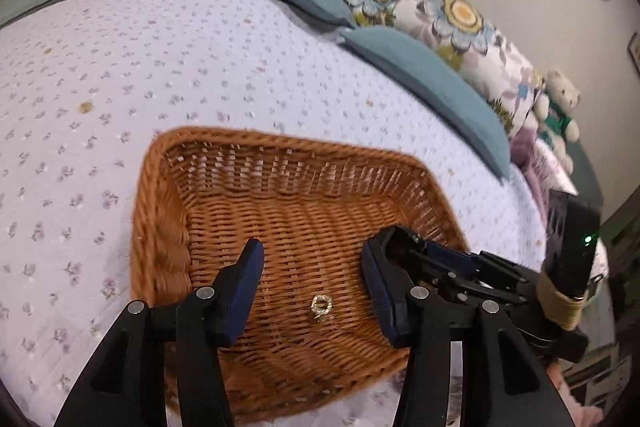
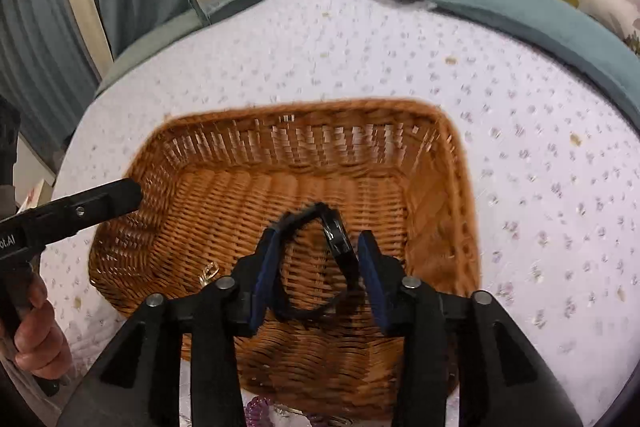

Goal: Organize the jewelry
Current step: 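Drop the black watch into the wicker basket with the right gripper while the left drops the pendant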

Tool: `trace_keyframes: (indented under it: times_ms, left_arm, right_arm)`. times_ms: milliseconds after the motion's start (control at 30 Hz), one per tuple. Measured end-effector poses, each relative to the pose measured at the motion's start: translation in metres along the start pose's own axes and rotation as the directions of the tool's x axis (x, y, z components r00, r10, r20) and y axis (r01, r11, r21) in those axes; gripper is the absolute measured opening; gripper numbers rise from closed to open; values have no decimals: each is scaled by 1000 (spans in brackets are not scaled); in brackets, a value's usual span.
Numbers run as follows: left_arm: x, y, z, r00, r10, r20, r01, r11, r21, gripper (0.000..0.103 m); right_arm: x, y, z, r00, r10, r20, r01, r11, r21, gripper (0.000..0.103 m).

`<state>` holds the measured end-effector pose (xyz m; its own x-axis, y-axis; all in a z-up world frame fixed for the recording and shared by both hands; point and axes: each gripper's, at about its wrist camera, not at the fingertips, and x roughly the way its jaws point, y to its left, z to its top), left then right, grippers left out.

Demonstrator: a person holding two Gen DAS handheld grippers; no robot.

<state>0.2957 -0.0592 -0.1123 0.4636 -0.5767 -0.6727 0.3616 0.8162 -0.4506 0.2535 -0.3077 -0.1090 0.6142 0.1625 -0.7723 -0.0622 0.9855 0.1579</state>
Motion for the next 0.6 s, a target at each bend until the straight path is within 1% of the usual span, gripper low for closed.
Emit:
trace_keyframes:
  times_ms: [167, 233, 300, 367, 467, 567, 600]
  left_arm:
    - [-34, -10, -9, 1000, 0, 18, 0, 1000, 11, 53]
    - [-54, -17, -19, 1000, 10, 28, -11, 1000, 14, 53]
    - [-73, -21, -30, 999, 3, 41, -3, 1000, 14, 53]
    - [-98, -24, -47, 998, 10, 60, -11, 1000, 12, 53]
    - [-126, -26, -73, 997, 13, 74, -13, 1000, 0, 53]
    - [-149, -30, -99, 996, 34, 86, -32, 999, -17, 53]
    - [-156, -31, -108, 995, 43, 90, -40, 999, -27, 53]
  right_arm:
    - [-31, 1, -3, 999, -7, 48, 8, 1000, -4, 48]
    - [-48, 2, -6, 998, -2, 67, 2, 1000, 2, 52]
    - [-68, 4, -12, 996, 24, 87, -25, 1000, 12, 52]
    - [-84, 5, -19, 994, 47, 97, -49, 999, 21, 53]
    - [-111, 8, -44, 992, 79, 94, -83, 996, 31, 53]
    - [-129, 10, -75, 992, 109, 68, -112, 993, 42, 53]
    - [-135, 11, -91, 992, 119, 49, -121, 992, 47, 53]
